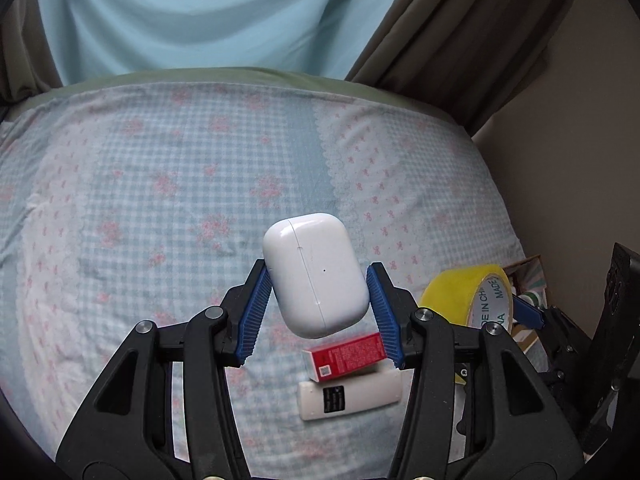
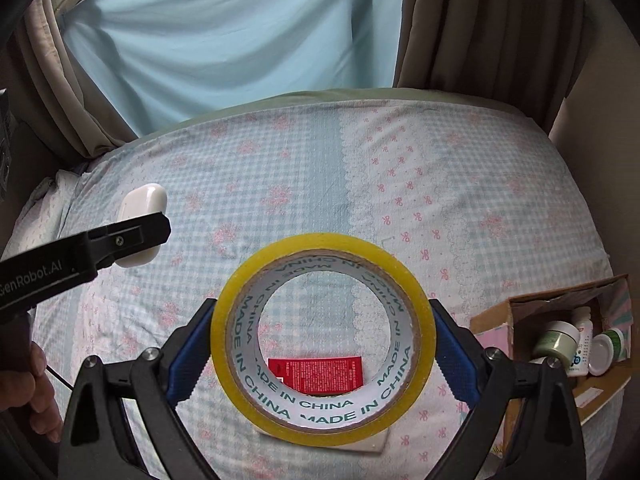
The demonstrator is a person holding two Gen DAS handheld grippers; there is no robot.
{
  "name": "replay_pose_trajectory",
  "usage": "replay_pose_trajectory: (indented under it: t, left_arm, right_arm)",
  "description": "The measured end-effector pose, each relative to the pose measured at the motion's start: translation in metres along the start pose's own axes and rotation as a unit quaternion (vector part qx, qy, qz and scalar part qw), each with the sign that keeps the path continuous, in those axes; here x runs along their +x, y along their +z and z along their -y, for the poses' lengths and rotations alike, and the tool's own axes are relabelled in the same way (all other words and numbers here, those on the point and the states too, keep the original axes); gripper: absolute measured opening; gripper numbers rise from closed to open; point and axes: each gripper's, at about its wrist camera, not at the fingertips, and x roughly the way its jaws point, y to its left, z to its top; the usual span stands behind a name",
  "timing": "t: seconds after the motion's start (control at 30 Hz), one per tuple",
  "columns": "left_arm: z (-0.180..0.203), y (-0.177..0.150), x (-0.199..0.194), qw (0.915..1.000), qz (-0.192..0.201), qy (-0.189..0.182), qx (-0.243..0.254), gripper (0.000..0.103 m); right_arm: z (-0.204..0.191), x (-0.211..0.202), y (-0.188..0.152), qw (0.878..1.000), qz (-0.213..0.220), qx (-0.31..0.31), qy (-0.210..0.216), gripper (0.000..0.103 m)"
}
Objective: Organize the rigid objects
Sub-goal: 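Carry the earbud case and tape roll to the cardboard box and release them inside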
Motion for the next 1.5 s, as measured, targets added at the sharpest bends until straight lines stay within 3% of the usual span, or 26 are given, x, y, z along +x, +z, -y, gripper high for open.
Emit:
replay_pose_trajectory:
  t: [0.4,0.6,0.77,0.97,1.17,1.43,1.5]
  left_arm:
    - [0.110,-0.017,-0.057,0.9977,0.013,-0.042,0.051,0.046]
    - [0.178,-0.032,-0.058,0.9975,0.017,-0.044,0.053,0.046]
    - [0.231,-0.046,-0.035,0.9979,0.004,-0.052,0.038,0.046]
    - [0.283,-0.060,0.010,0.9976,-0.021,-0.057,0.032,0.046]
    - [0.320,-0.073,0.059,0.9966,-0.054,-0.055,0.031,0.046]
    - [0.331,-0.097,0.125,0.9922,-0.114,-0.037,0.033,0.045]
    - [0.330,-0.105,0.143,0.9905,-0.129,-0.031,0.038,0.041]
  right_arm:
    - [0.103,-0.118,-0.023,0.997,0.036,0.066,-0.024,0.097]
    - [0.180,-0.150,-0.042,0.996,0.032,0.076,-0.032,0.097]
    - [0.249,-0.162,-0.044,0.997,0.019,0.067,-0.042,0.097]
    - [0.323,-0.154,-0.040,0.996,0.002,0.069,-0.051,0.097]
    - [0.370,-0.129,-0.029,0.996,-0.034,0.068,-0.045,0.097]
    - [0.404,-0.059,-0.016,0.991,-0.122,0.043,-0.020,0.097]
    - [0.409,-0.039,-0.016,0.989,-0.143,0.042,-0.006,0.097]
